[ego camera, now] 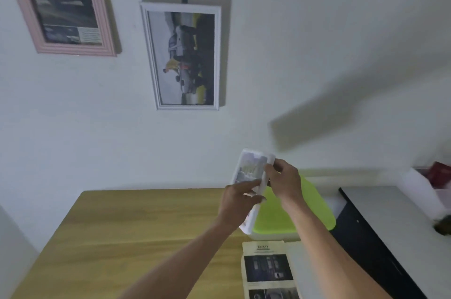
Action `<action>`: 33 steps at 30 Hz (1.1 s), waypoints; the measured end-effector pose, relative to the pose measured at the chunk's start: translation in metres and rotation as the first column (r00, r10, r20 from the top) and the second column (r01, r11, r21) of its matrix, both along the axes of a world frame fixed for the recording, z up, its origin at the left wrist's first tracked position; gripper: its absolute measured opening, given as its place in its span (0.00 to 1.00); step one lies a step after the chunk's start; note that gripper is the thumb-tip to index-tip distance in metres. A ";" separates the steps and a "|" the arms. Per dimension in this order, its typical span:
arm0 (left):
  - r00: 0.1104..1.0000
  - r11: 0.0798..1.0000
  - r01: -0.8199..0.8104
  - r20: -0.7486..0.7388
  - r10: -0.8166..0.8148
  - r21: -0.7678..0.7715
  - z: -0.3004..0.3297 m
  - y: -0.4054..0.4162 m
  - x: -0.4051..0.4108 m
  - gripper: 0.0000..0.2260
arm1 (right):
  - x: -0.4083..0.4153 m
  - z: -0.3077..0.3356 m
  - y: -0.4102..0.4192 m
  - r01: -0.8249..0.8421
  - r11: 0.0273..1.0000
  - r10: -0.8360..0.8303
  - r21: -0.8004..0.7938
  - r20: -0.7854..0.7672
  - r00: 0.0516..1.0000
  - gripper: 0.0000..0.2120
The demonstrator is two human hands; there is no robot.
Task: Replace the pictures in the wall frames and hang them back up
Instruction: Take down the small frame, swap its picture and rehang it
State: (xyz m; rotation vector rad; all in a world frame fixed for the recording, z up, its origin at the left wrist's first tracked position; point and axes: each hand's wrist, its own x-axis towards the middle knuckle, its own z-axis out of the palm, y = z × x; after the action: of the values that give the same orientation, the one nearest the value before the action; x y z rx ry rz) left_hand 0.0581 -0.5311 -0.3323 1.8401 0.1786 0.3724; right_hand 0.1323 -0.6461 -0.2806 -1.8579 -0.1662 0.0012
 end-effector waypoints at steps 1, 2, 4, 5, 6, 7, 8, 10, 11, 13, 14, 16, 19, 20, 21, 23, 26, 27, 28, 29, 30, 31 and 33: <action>0.999 1.000 0.013 0.038 -0.014 0.013 0.006 -0.005 0.004 0.19 | 0.006 0.007 -0.011 0.004 1.000 -0.004 0.023 0.009 1.000 0.07; 0.996 0.998 -0.002 0.088 -0.003 0.056 0.011 -0.007 0.010 0.19 | 0.013 0.015 -0.020 -0.003 0.999 0.002 0.049 0.018 1.000 0.07; 0.981 0.980 -0.106 0.180 0.075 0.170 0.024 -0.003 0.024 0.20 | 0.024 0.035 -0.036 -0.032 0.996 0.028 0.081 0.058 0.998 0.07; 0.969 0.958 -0.173 0.214 0.124 0.230 0.032 0.003 0.033 0.21 | 0.031 0.044 -0.042 -0.054 0.994 0.047 0.091 0.079 0.996 0.07; 0.958 0.929 -0.232 0.233 0.166 0.289 0.043 0.010 0.043 0.23 | 0.038 0.052 -0.047 -0.078 0.992 0.069 0.095 0.097 0.993 0.07; 0.949 0.900 -0.276 0.247 0.198 0.337 0.055 0.018 0.052 0.25 | 0.044 0.061 -0.051 -0.100 0.990 0.089 0.099 0.115 0.989 0.07; 0.942 0.877 -0.302 0.257 0.215 0.374 0.068 0.026 0.062 0.28 | 0.051 0.070 -0.054 -0.116 0.988 0.102 0.100 0.135 0.986 0.08; 0.942 0.876 -0.303 0.258 0.215 0.376 0.096 0.039 0.080 0.29 | 0.065 0.089 -0.056 -0.122 0.985 0.100 0.120 0.169 0.981 0.07; 0.948 0.901 -0.281 0.245 0.205 0.330 0.111 0.044 0.087 0.27 | 0.072 0.099 -0.056 -0.122 0.982 0.095 0.141 0.183 0.978 0.07; 0.961 0.957 -0.202 0.229 0.153 0.206 0.143 0.050 0.097 0.21 | 0.086 0.120 -0.055 -0.135 0.974 0.097 0.181 0.209 0.973 0.06; 0.965 0.977 -0.152 0.236 0.113 0.153 0.158 0.052 0.102 0.20 | 0.094 0.131 -0.055 -0.142 0.972 0.098 0.188 0.222 0.970 0.05; 0.962 0.994 -0.081 0.267 0.060 0.071 0.186 0.055 0.113 0.20 | 0.108 0.152 -0.056 -0.132 0.978 0.082 0.162 0.284 0.955 0.07; 0.943 0.995 -0.096 0.322 0.082 0.029 0.222 0.060 0.132 0.21 | 0.126 0.180 -0.055 -0.103 0.993 0.071 0.055 0.414 0.907 0.13; 0.937 0.993 -0.113 0.335 0.098 0.025 0.233 0.063 0.139 0.22 | 0.131 0.189 -0.054 -0.112 0.994 0.092 0.020 0.433 0.896 0.14; 0.931 0.991 -0.129 0.349 0.110 0.033 0.243 0.065 0.145 0.22 | 0.136 0.197 -0.054 -0.141 0.990 0.129 -0.004 0.428 0.894 0.16; 0.919 0.986 -0.158 0.374 0.127 0.053 0.260 0.069 0.157 0.23 | 0.146 0.213 -0.055 -0.235 0.972 0.220 -0.011 0.394 0.892 0.20; 0.907 0.981 -0.184 0.395 0.145 0.063 0.282 0.075 0.171 0.26 | 0.166 0.235 -0.053 -0.248 0.968 0.206 0.044 0.430 0.879 0.17; 0.900 0.978 -0.196 0.409 0.151 0.068 0.290 0.076 0.176 0.26 | 0.175 0.243 -0.051 -0.234 0.969 0.176 0.076 0.451 0.875 0.16; 0.891 0.975 -0.210 0.424 0.161 0.071 0.297 0.076 0.181 0.25 | 0.184 0.249 -0.048 -0.222 0.969 0.148 0.112 0.458 0.876 0.16; 0.878 0.971 -0.228 0.445 0.176 0.067 0.305 0.076 0.185 0.25 | 0.194 0.257 -0.045 -0.217 0.966 0.130 0.139 0.463 0.877 0.16; 0.864 0.968 -0.246 0.465 0.193 0.056 0.312 0.076 0.189 0.24 | 0.202 0.263 -0.042 -0.218 0.964 0.123 0.150 0.473 0.872 0.16; 0.851 0.964 -0.263 0.481 0.209 0.045 0.319 0.076 0.192 0.24 | 0.210 0.270 -0.038 -0.220 0.964 0.121 0.149 0.490 0.863 0.16; 0.833 0.954 -0.298 0.500 0.239 0.041 0.332 0.078 0.203 0.24 | 0.224 0.283 -0.034 -0.223 0.964 0.119 0.143 0.520 0.846 0.16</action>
State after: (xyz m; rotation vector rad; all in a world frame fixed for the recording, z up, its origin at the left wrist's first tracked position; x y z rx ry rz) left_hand 0.2610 -0.4533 0.0002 1.7745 0.0631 1.0570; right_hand 0.3558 -0.6797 0.0022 -1.6010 -0.6788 -0.3744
